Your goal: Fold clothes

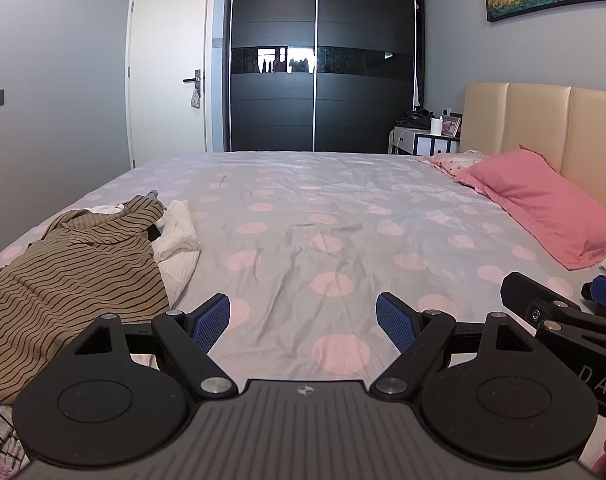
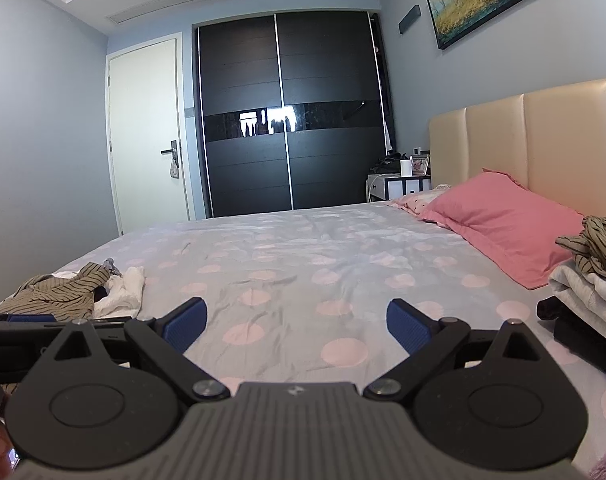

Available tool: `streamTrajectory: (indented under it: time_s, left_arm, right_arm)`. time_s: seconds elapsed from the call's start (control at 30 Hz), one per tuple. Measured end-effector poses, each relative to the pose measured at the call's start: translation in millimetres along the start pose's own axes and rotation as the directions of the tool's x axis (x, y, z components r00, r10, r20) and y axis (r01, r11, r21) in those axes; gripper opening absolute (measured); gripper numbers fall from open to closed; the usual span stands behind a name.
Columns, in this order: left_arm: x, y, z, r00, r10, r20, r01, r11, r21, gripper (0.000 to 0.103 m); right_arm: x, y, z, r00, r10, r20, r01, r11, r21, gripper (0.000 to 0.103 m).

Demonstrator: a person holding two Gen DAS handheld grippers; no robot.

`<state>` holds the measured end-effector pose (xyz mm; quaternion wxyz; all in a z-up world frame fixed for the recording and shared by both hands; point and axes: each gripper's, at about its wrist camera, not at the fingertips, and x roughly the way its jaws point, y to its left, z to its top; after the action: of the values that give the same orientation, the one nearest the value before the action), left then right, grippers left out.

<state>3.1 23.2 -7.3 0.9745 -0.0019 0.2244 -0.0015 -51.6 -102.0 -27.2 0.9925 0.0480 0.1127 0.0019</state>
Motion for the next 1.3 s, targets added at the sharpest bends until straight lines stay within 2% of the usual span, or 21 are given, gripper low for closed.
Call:
streamTrajectory:
  time_s: [0.27, 0.5, 0.67, 0.83, 0.93, 1.07, 1.3]
  left_arm:
    - [6.9, 13.3, -5.1, 0.999, 0.034, -0.036, -0.033, 0.999, 0.042, 0.08]
    - [11.7, 37.4, -4.8, 0.99, 0.13, -0.062, -0.123, 0.986, 0.114, 0.08]
    - [20.8, 76.4, 10.8, 0.975, 0.199, -0.1, -0.191, 0.977, 0.091, 0.08]
    - [40.8, 118.4, 27.9, 0.949, 0.295, -0.115, -0.277, 0.95, 0.144, 0.081]
    - [55.6, 137.7, 32.6, 0.935, 0.338, -0.106, -0.316, 0.932, 0.176, 0.08]
    - [80.3, 146.4, 31.4, 0.936, 0.329, -0.127, -0.305, 0.936, 0.174, 0.08]
    - [137.2, 135.9, 22.3, 0.944, 0.284, -0.168, -0.252, 0.949, 0.19, 0.08]
  right_arm:
    - [5.7, -4.9, 5.2, 0.998, 0.011, -0.055, -0.013, 1.0, -0.025, 0.098]
    - [17.1, -23.1, 30.2, 0.988, 0.017, -0.156, -0.021, 0.999, -0.03, 0.098]
    - [34.1, -33.3, 59.7, 0.975, 0.059, -0.213, -0.073, 0.996, -0.059, 0.098]
    - [56.7, -42.2, 82.6, 0.966, 0.07, -0.249, -0.101, 0.989, -0.112, 0.098]
    - [70.2, -48.2, 88.6, 0.965, 0.064, -0.253, -0.093, 0.99, -0.103, 0.098]
    - [86.4, -52.1, 86.3, 0.961, 0.053, -0.272, -0.074, 0.995, -0.068, 0.098]
    - [117.4, -57.6, 72.7, 0.937, 0.033, -0.348, -0.045, 0.999, -0.026, 0.098]
